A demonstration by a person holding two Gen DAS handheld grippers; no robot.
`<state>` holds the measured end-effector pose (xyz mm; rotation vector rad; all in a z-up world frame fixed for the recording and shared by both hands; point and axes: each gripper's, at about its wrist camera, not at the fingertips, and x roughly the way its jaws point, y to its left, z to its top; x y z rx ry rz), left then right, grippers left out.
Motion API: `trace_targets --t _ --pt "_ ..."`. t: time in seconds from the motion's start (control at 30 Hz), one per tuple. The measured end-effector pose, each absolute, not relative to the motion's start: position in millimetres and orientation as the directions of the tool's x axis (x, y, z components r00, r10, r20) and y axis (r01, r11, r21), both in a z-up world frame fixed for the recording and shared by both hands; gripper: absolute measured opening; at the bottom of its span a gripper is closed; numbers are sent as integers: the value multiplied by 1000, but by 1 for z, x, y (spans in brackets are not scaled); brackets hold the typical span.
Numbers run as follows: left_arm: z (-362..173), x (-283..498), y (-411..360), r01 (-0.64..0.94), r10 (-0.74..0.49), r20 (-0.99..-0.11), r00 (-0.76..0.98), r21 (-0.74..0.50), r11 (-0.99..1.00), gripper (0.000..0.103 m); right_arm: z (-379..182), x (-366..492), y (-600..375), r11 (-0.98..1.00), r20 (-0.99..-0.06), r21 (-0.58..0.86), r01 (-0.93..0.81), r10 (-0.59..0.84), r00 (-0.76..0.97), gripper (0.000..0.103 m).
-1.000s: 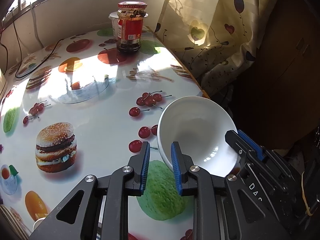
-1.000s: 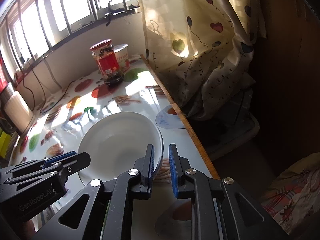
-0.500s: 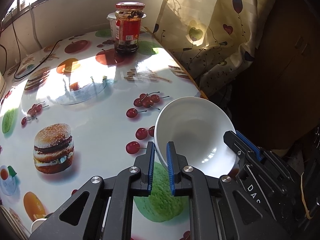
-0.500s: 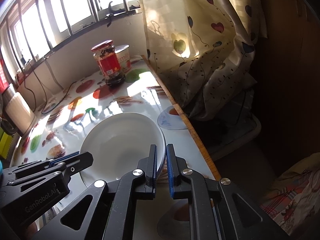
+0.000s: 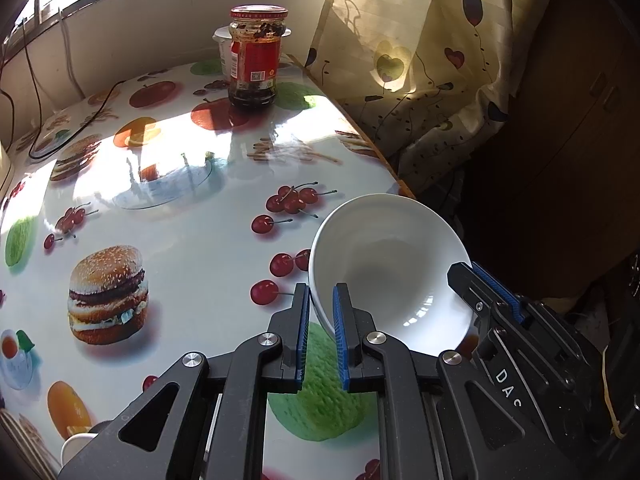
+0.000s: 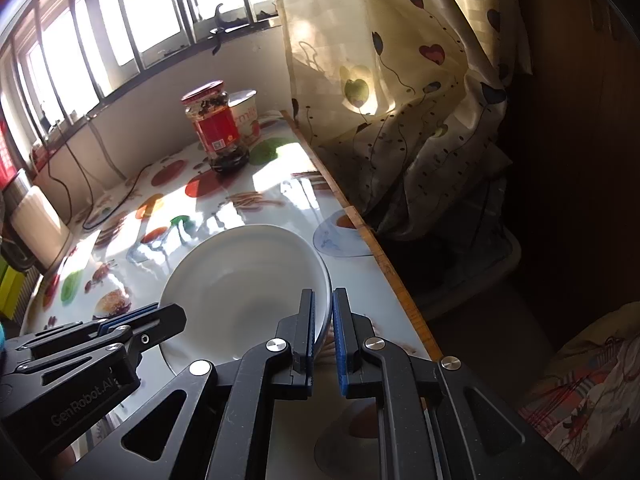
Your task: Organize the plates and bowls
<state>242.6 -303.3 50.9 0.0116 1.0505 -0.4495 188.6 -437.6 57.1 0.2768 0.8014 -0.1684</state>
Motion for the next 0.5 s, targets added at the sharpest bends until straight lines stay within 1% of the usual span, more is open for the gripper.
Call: trace_targets --t 0.5 --pt "60 230 -299 382 -364 -823 437 -197 903 12 67 172 -436 947 -708 190 260 -52 704 10"
